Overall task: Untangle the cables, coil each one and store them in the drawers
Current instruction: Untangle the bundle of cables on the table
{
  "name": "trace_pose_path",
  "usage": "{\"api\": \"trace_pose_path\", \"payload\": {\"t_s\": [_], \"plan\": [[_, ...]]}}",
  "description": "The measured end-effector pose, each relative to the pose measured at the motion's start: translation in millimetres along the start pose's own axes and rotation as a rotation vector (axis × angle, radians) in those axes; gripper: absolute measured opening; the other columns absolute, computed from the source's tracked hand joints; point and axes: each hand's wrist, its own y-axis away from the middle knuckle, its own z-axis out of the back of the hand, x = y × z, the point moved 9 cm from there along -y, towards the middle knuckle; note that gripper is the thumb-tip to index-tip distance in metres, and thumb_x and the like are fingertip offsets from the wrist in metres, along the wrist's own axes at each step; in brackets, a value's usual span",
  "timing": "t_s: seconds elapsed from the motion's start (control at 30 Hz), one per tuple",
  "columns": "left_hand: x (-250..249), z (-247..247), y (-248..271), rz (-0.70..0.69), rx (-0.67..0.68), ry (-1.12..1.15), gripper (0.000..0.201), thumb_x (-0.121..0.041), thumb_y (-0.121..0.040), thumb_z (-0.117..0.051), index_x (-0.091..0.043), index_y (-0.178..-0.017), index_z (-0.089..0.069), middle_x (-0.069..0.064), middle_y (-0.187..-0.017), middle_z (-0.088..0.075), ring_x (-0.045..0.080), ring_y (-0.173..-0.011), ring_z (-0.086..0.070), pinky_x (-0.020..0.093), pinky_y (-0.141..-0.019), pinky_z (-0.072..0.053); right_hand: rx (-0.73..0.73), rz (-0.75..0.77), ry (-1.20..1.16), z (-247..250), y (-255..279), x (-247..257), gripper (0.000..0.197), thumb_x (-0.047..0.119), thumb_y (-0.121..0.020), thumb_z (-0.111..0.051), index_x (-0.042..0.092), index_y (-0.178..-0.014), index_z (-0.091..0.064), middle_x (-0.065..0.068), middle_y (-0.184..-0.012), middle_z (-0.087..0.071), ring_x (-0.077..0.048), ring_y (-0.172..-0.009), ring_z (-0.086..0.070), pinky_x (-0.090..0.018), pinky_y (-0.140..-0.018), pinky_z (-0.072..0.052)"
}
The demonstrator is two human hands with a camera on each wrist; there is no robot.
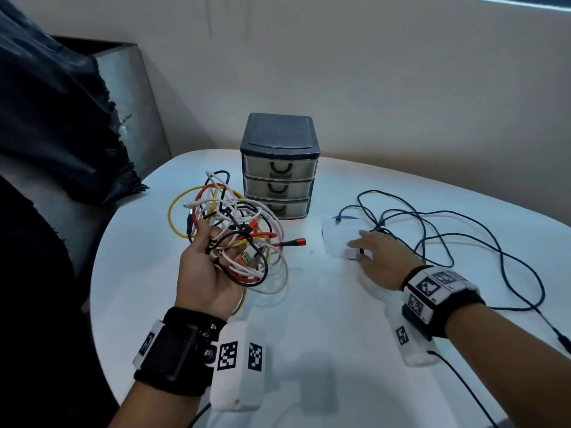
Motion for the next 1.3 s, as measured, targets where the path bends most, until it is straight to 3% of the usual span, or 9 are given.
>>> {"api": "trace_pose_path", "payload": {"t_s": [0.13, 0.23, 0.3, 0.43, 0.53, 0.67, 1.0, 1.17, 1.3], "plan": [[8, 3, -1, 0.103, 0.008, 0.059, 0.04, -0.05, -0.1, -0.041, -0.024, -0.069, -0.04, -0.011, -0.052, -0.04, 0.006, -0.04, -0.044, 0.021, -0.052, -0.051, -0.187, 0.073, 0.005, 25, 24, 32, 0.029, 0.039, -0.101, -0.044, 0.039, -0.124, -0.061, 0.015, -0.136, -0.058, -0.012, -0.135, -0.044, -0.055, -0.12, -0.002], [15, 8, -4, 0.172, 0.022, 0.068, 0.037, -0.05, -0.101, -0.041, -0.024, -0.075, -0.04, -0.01, -0.048, -0.041, 0.006, -0.036, -0.04, 0.017, -0.055, -0.051, -0.438, 0.166, -0.464, 58, 53, 65, 0.018, 0.043, -0.097, -0.054, 0.037, -0.102, -0.071, 0.026, -0.103, -0.069, 0.002, -0.101, -0.064, -0.047, -0.111, -0.034], [24, 10, -6, 0.216, 0.05, -0.024, 0.029, -0.051, -0.098, -0.049, -0.023, -0.096, -0.05, -0.01, -0.068, -0.049, 0.011, -0.054, -0.043, 0.014, -0.093, -0.029, -0.299, 0.209, -0.894, 50, 62, 91, 0.024, 0.052, -0.093, -0.055, 0.034, -0.1, -0.071, 0.023, -0.1, -0.071, 0.006, -0.098, -0.064, -0.037, -0.099, -0.048], [46, 8, 0, 0.339, 0.097, -0.155, 0.066, -0.058, -0.09, -0.053, -0.014, -0.14, -0.053, -0.009, -0.096, -0.054, 0.025, -0.092, -0.049, 0.05, -0.114, -0.022, 0.189, 0.227, -1.432, 2, 75, 140, 0.055, 0.066, -0.084, -0.05, 0.029, -0.123, -0.063, 0.0, -0.115, -0.073, -0.02, -0.106, -0.069, -0.046, -0.096, -0.053], [45, -2, 2, 0.332, 0.129, -0.208, 0.064, -0.05, -0.095, -0.048, -0.007, -0.142, -0.049, 0.014, -0.133, -0.055, 0.033, -0.108, -0.047, 0.052, -0.113, -0.027, 0.128, 0.201, -1.654, -3, 78, 133, 0.048, 0.036, -0.084, -0.066, 0.015, -0.127, -0.061, -0.017, -0.113, -0.072, -0.031, -0.096, -0.07, -0.041, -0.076, -0.059], [41, -8, -2, 0.235, 0.058, -0.362, 0.048, -0.041, -0.098, -0.047, -0.003, -0.12, -0.065, 0.012, -0.105, -0.069, 0.026, -0.076, -0.068, 0.03, -0.064, -0.057, -0.1, 0.205, -1.656, -3, 75, 109, 0.037, 0.016, -0.078, -0.077, 0.013, -0.113, -0.066, -0.013, -0.094, -0.073, -0.025, -0.081, -0.068, -0.035, -0.069, -0.055], [58, -7, -10, 0.237, 0.132, -0.461, 0.071, -0.066, -0.086, -0.045, -0.015, -0.133, -0.059, 0.015, -0.129, -0.064, 0.033, -0.119, -0.062, 0.048, -0.097, -0.053, -0.323, 0.288, -1.434, 9, 51, 107, 0.043, 0.009, -0.082, -0.077, 0.024, -0.119, -0.064, 0.009, -0.099, -0.075, -0.001, -0.085, -0.07, -0.014, -0.073, -0.052], [65, 13, -22, 0.223, 0.055, -0.55, 0.048, -0.026, -0.078, -0.07, -0.004, -0.12, -0.066, 0.023, -0.115, -0.067, 0.036, -0.096, -0.069, 0.044, -0.083, -0.057, -0.2, 0.388, -1.564, 8, 53, 119, 0.052, 0.041, -0.092, -0.061, 0.022, -0.139, -0.052, 0.006, -0.124, -0.069, -0.01, -0.114, -0.065, -0.029, -0.091, -0.055], [63, 16, -19, 0.259, 0.024, -0.391, 0.031, -0.024, -0.077, -0.059, -0.002, -0.097, -0.071, 0.016, -0.089, -0.072, 0.03, -0.077, -0.069, 0.033, -0.069, -0.059, -0.32, 0.218, -1.581, -2, 55, 96, 0.04, 0.034, -0.093, -0.054, 0.032, -0.133, -0.054, 0.008, -0.118, -0.069, -0.009, -0.097, -0.069, -0.028, -0.068, -0.057]]}}
